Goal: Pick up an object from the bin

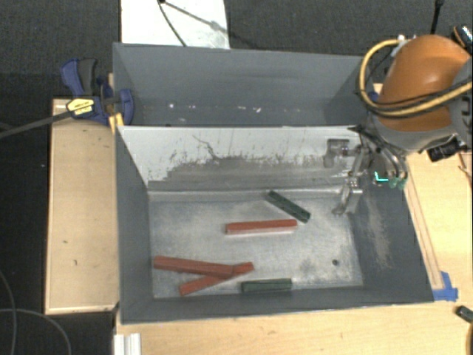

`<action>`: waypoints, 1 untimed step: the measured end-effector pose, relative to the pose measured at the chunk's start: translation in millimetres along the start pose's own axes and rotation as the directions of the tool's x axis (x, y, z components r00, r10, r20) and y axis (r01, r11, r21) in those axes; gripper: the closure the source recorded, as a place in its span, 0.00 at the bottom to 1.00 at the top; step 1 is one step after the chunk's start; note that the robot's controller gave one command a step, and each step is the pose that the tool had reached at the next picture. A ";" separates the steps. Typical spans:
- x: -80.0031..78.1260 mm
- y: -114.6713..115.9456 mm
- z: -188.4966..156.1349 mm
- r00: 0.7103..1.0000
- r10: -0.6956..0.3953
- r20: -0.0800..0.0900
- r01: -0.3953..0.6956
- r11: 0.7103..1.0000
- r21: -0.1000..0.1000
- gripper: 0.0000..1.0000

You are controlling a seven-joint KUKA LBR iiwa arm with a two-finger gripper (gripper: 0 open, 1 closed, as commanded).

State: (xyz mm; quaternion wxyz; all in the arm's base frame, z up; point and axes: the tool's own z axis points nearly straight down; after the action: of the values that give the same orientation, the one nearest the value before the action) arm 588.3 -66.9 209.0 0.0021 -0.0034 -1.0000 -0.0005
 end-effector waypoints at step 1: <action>30.7 88.2 142.8 0.999 0.049 -0.001 -0.049 0.999 -0.003 0.00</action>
Offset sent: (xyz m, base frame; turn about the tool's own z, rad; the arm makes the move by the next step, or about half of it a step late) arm -0.0288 0.0845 -0.1390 0.0532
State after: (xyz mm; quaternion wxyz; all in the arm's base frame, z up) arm 557.6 21.7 66.3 0.0027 -0.0278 -0.9996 -0.0018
